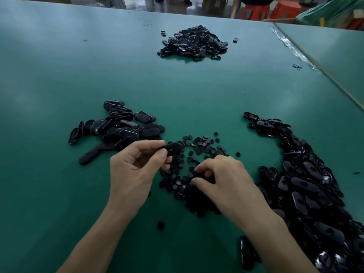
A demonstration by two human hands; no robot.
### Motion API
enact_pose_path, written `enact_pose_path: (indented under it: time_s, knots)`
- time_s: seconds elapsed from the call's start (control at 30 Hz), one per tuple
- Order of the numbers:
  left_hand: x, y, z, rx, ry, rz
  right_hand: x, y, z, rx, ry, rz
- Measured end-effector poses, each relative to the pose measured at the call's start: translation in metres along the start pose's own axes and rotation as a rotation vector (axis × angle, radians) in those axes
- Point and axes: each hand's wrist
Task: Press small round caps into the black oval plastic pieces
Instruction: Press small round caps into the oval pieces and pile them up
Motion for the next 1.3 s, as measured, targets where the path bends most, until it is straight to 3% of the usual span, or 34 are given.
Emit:
enact_pose_path:
  time_s: [0.5, 0.73, 0.93, 1.3]
  knots:
    - [-0.010, 0.006, -0.004, 0.006, -0.072, -0.081, -0.007, 0.002, 0.004, -0.055, -0.015, 0.007]
    - [-0.013, 0.006, -0.007, -0.016, -0.056, -0.023, -0.007, -0.009, 0.004, 0.074, 0.013, 0.341]
    - [-0.013, 0.007, -0.008, -0.026, -0.103, -0.023, -0.002, -0.010, 0.005, 0.104, 0.022, 0.468]
    - [-0.014, 0.004, -0.007, -0.031, -0.109, -0.003, -0.003, -0.009, 0.004, -0.002, 0.107, 0.926]
Point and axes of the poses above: each hand's wrist, its own z-axis towards the middle knuckle, its own y-axis out of the palm, x = y × z, and after that the axes turned 8 degrees about -z, right-handed
